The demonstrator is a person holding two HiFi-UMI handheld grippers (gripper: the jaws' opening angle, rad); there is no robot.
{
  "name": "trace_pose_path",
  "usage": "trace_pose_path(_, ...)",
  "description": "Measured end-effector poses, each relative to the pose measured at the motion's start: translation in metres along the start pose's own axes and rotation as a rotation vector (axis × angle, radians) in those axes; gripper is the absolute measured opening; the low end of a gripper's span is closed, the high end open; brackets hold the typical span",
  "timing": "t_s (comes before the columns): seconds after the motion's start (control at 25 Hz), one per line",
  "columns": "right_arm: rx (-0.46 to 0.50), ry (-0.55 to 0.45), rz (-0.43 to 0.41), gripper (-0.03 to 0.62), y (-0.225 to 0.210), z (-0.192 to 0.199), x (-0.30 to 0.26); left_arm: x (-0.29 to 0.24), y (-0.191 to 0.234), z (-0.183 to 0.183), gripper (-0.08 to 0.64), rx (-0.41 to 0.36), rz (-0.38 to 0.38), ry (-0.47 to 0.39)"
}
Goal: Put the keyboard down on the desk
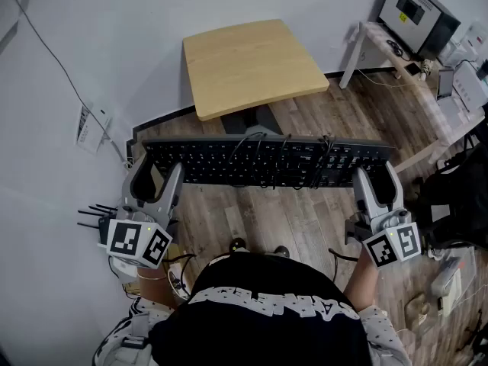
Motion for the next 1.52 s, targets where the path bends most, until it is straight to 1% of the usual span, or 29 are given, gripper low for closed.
trace_pose_path(0.4, 0.006, -0.003, 0.026, 0.291, 0.004, 0.0, 0.003, -0.004, 0.003, 0.001, 0.249, 0.002, 0.02, 0.006)
trace_pose_path(0.6, 0.015, -0.007, 0.054, 0.293, 0.009, -0.002, 0.007, -0.009, 0.006, 0.001, 0.249, 0.009, 0.05, 0.006)
trace_pose_path(0.88, 0.03, -0.023, 0.087, 0.293, 0.014, 0.004, 0.013, -0.018, 0.011, 0.009, 0.249, 0.017, 0.086, 0.0)
trace_pose_path(0.96, 0.019, -0.018, 0.077, 0.293, 0.011, 0.004, 0.011, -0.017, 0.01, 0.008, 0.249, 0.008, 0.079, 0.002)
trace_pose_path(1.04, -0.003, -0.001, 0.048, 0.293, 0.005, 0.003, 0.005, -0.01, 0.006, 0.002, 0.249, -0.006, 0.05, 0.019)
trace_pose_path(1.16, -0.019, 0.026, 0.029, 0.293, 0.001, -0.001, 0.001, -0.004, 0.001, -0.004, 0.249, 0.008, 0.017, 0.057)
trace_pose_path(1.24, -0.018, 0.029, 0.042, 0.293, 0.004, -0.002, 0.003, -0.005, 0.003, -0.004, 0.249, 0.016, 0.027, 0.063)
trace_pose_path(1.4, -0.03, 0.021, 0.069, 0.291, 0.01, 0.001, 0.007, -0.01, 0.008, -0.007, 0.249, 0.004, 0.054, 0.062)
trace_pose_path(1.52, -0.037, 0.019, 0.072, 0.291, 0.009, 0.003, 0.009, -0.011, 0.008, -0.008, 0.249, -0.001, 0.057, 0.068)
Point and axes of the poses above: the fingertips, and each gripper's own axes: x backward along the fingers, y to its left, z out of its underside, the point moved 9 cm from there along x, backward along the fingers, and after that the axes turned 5 degrees about -x, right-handed, at the moved point
